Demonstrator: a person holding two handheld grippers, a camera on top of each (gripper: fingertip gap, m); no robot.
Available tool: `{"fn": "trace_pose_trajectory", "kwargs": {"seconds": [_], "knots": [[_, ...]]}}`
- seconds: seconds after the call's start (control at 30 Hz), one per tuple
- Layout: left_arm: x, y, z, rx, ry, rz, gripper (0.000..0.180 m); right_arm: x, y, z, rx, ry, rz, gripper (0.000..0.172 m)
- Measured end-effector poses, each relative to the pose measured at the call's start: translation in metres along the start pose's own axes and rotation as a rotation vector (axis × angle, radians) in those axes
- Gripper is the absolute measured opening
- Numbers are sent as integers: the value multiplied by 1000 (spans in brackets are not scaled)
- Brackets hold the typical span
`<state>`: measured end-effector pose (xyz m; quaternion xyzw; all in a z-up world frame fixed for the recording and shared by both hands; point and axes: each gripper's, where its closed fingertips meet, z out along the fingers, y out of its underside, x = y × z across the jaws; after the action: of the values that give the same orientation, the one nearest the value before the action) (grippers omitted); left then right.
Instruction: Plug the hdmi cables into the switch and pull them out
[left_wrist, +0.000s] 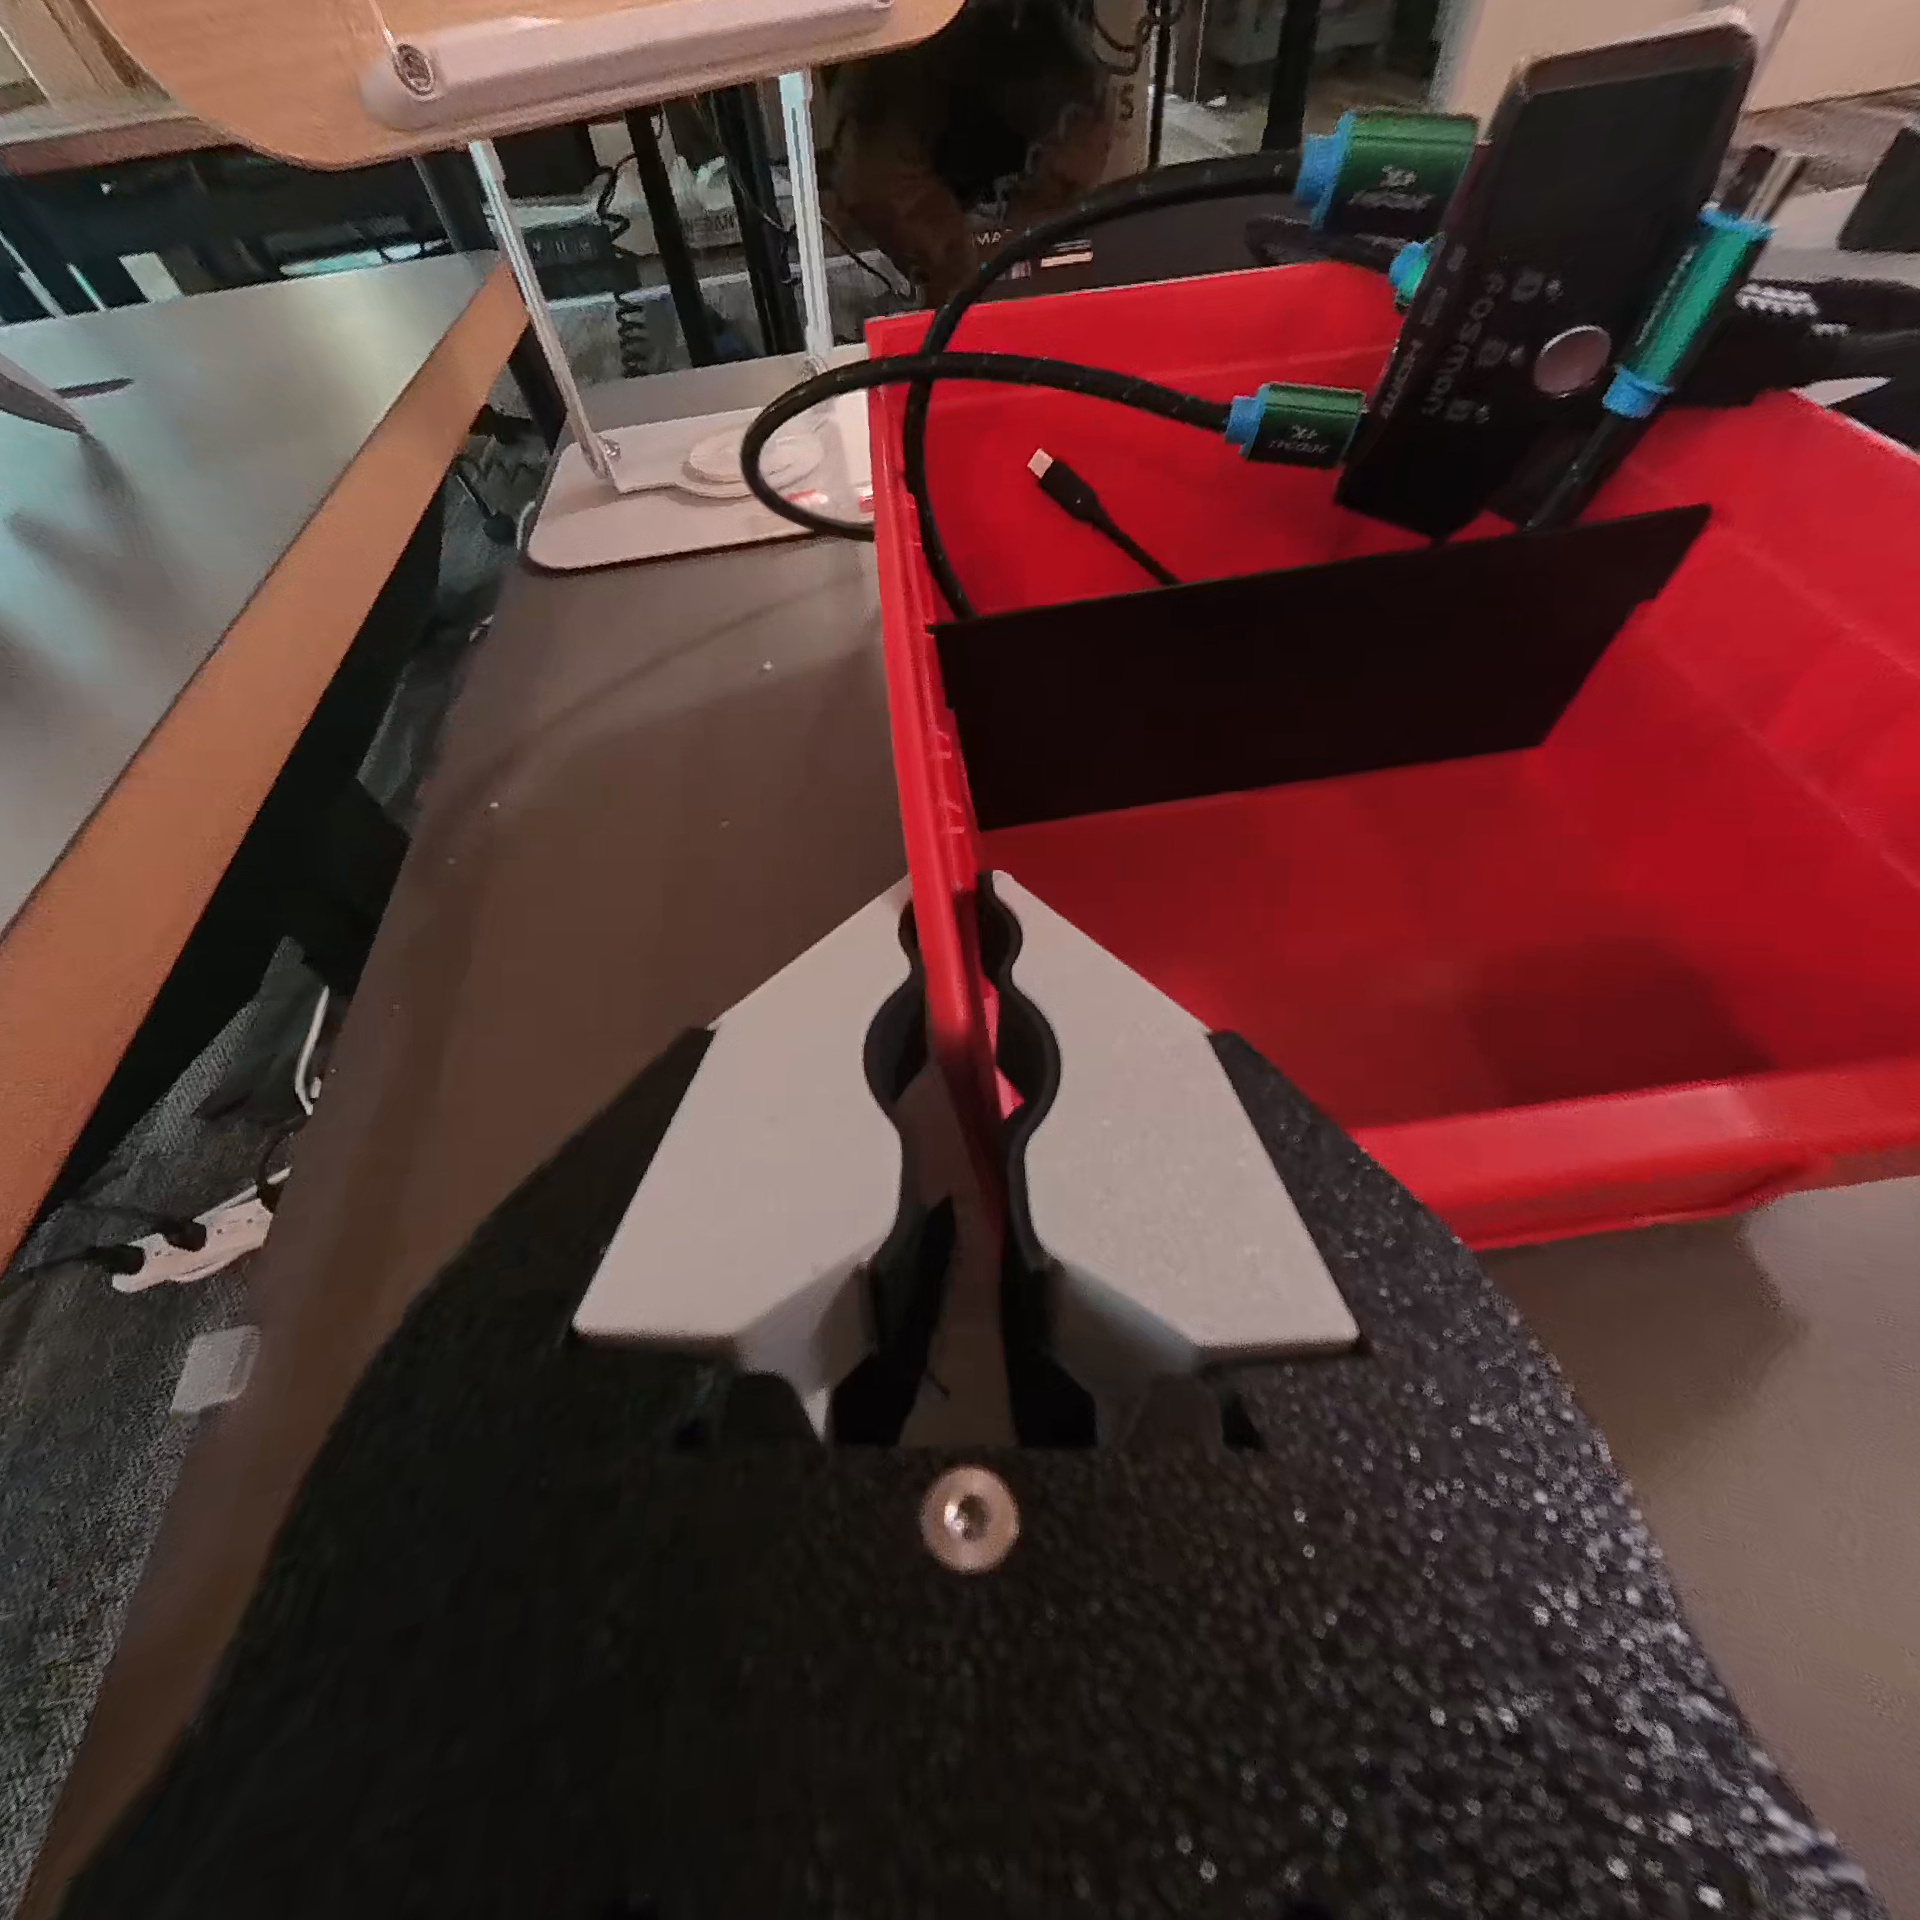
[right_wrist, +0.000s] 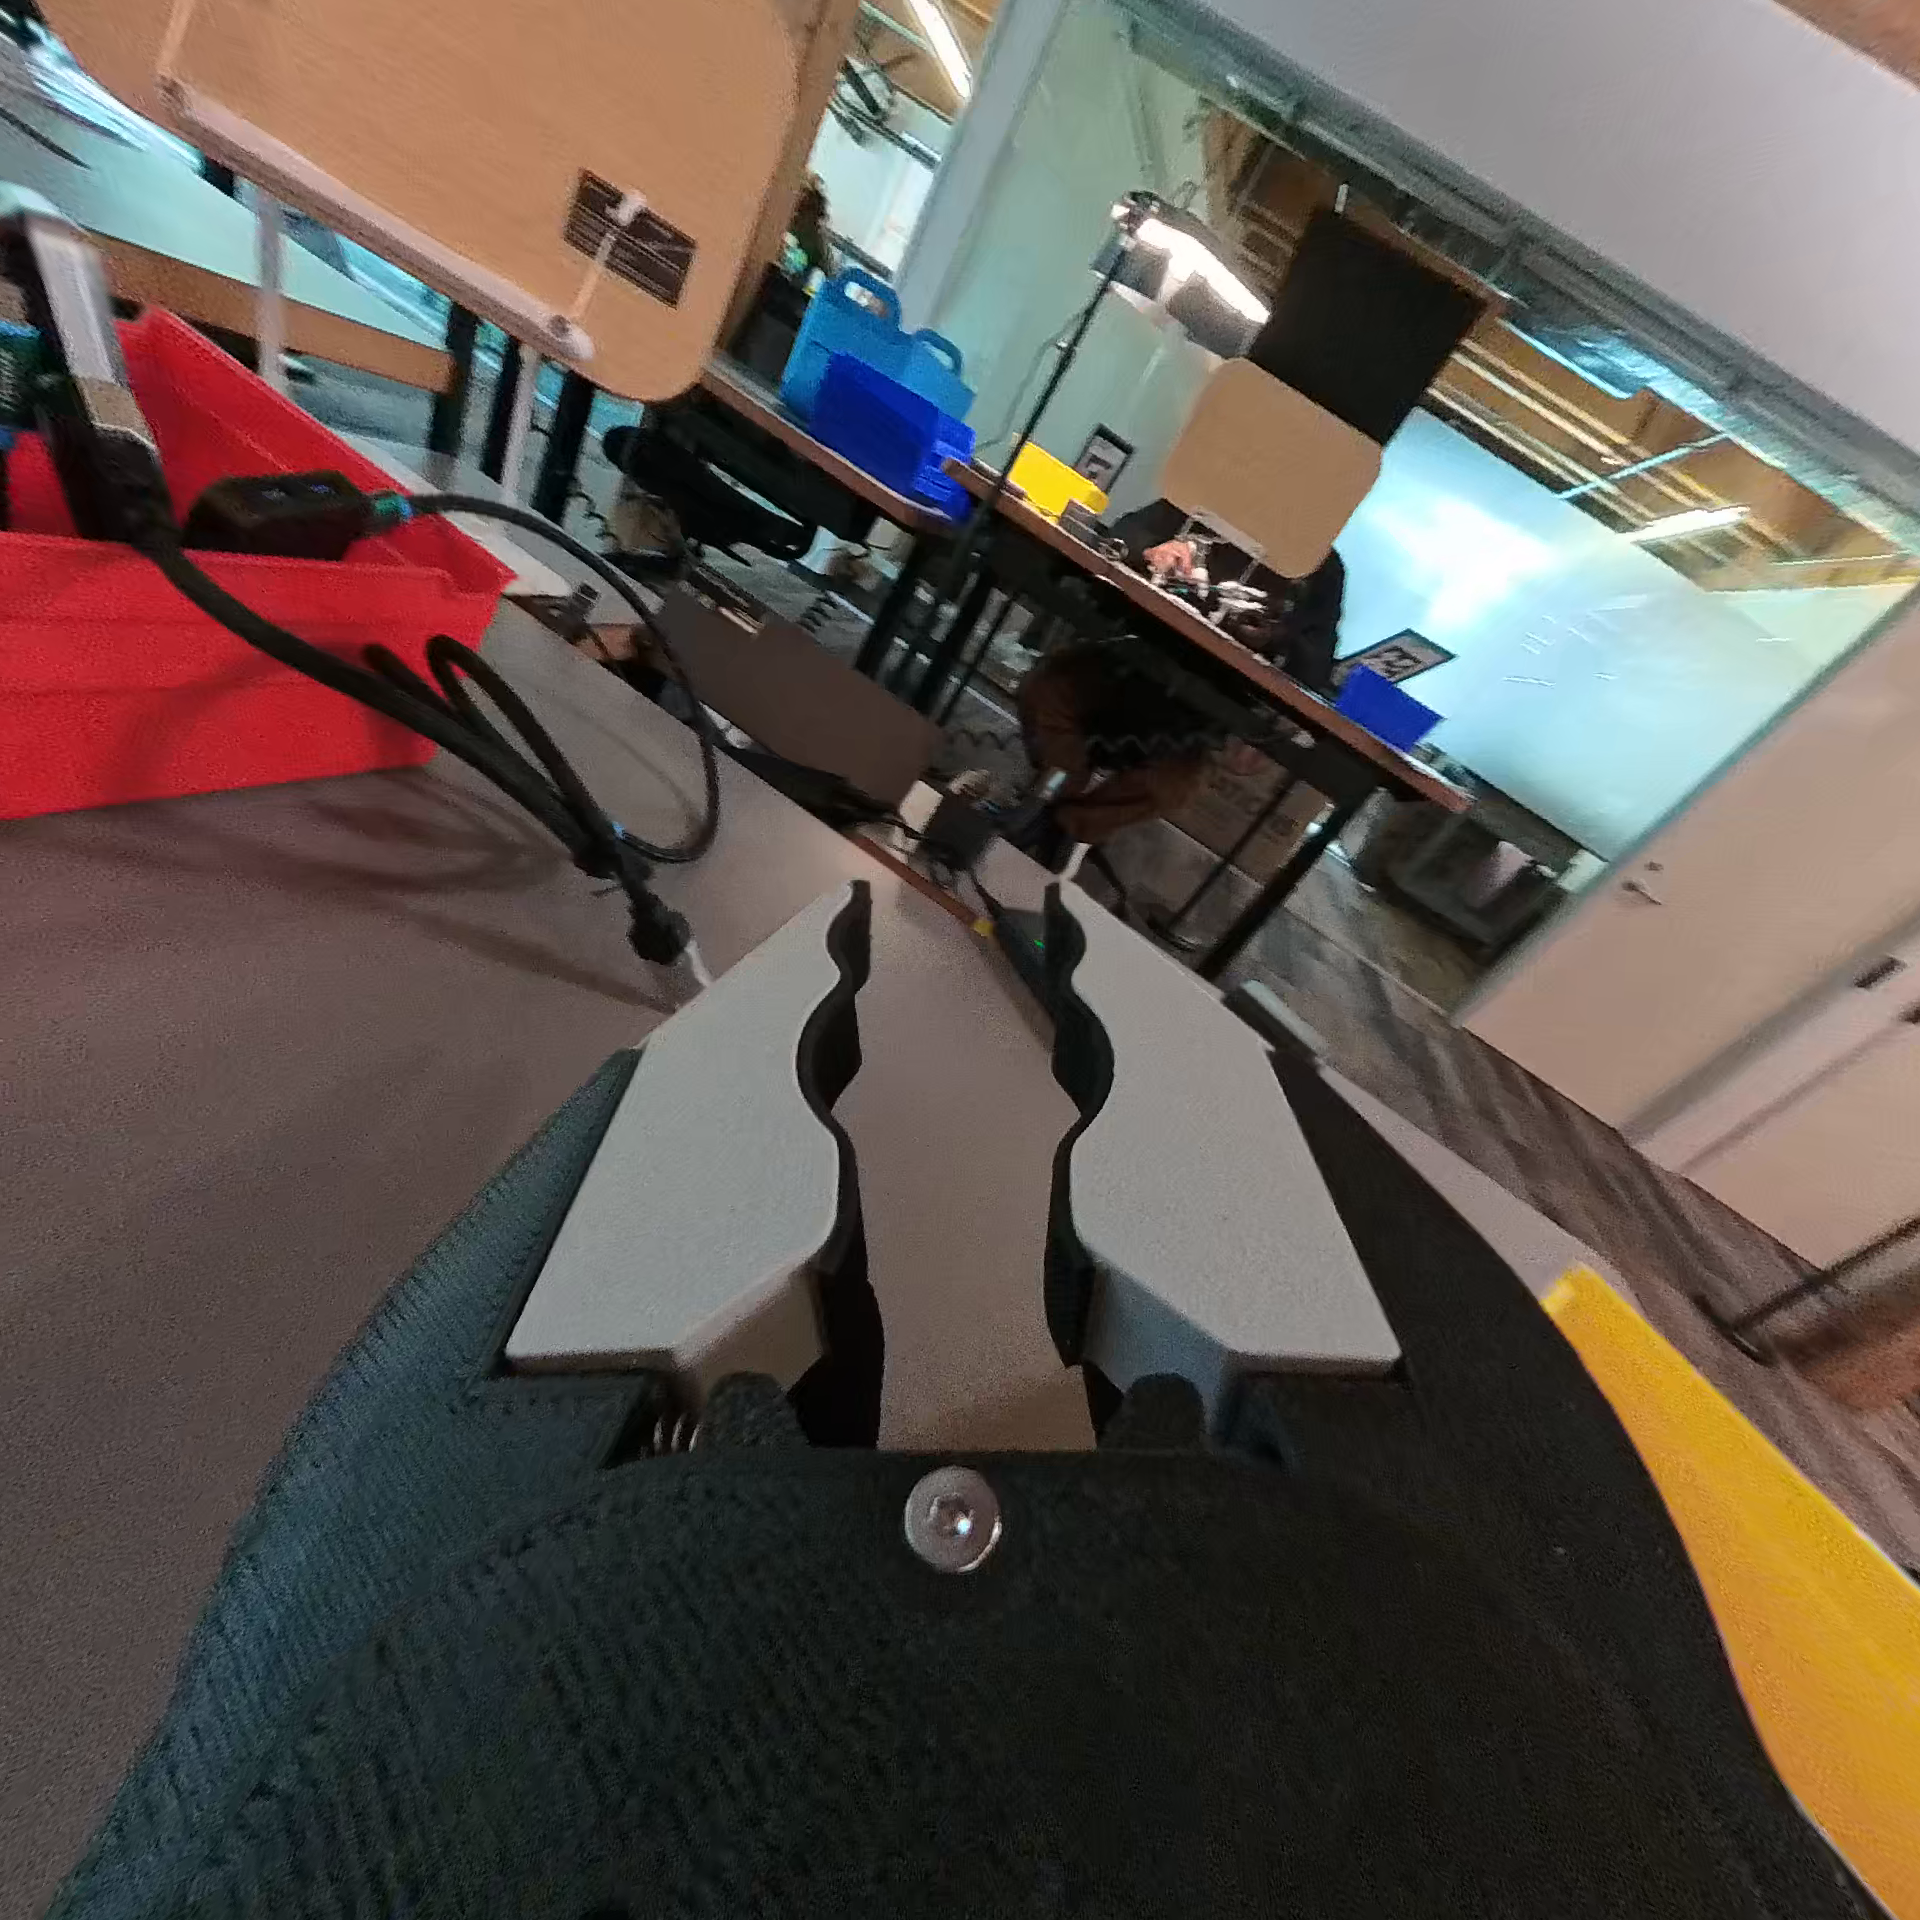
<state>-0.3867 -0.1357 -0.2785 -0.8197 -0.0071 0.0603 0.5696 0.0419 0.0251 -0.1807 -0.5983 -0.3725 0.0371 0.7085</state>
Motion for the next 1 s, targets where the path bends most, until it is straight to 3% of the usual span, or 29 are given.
{"fn": "trace_pose_trajectory", "kwargs": {"seconds": [0.13, 0.2, 0.27, 0.37, 0.5, 0.67, 0.77, 0.9, 1.0], "knots": [[-1, 1, -16, 1, 4, 34, 6, -18, 2, 15, 52, -52, 76, 33], [-6, -4, -26, 29, -23, 41, 17, -25, 6, 22, 79, -79, 120, 34], [-10, -16, -39, 75, -43, 59, 19, -18, 7, 25, 137, -9, 130, 32], [-14, -56, -68, 205, -89, 247, 12, 5, 4, 25, 261, 142, 137, 22], [8, -115, -79, 305, 7, 278, 28, 10, 15, 46, 314, 128, 173, 22], [70, -167, -42, 232, 186, 440, 63, 23, 55, 72, 225, 196, 127, 14], [110, -187, -12, 144, 236, 580, 74, 25, 60, 73, 226, 177, 162, 13], [151, -185, 36, -27, 373, 680, 70, 28, 65, 73, 223, 160, 212, 12], [166, -184, 73, -166, 446, 560, 70, 24, 65, 75, 229, 123, 242, 12]]}}
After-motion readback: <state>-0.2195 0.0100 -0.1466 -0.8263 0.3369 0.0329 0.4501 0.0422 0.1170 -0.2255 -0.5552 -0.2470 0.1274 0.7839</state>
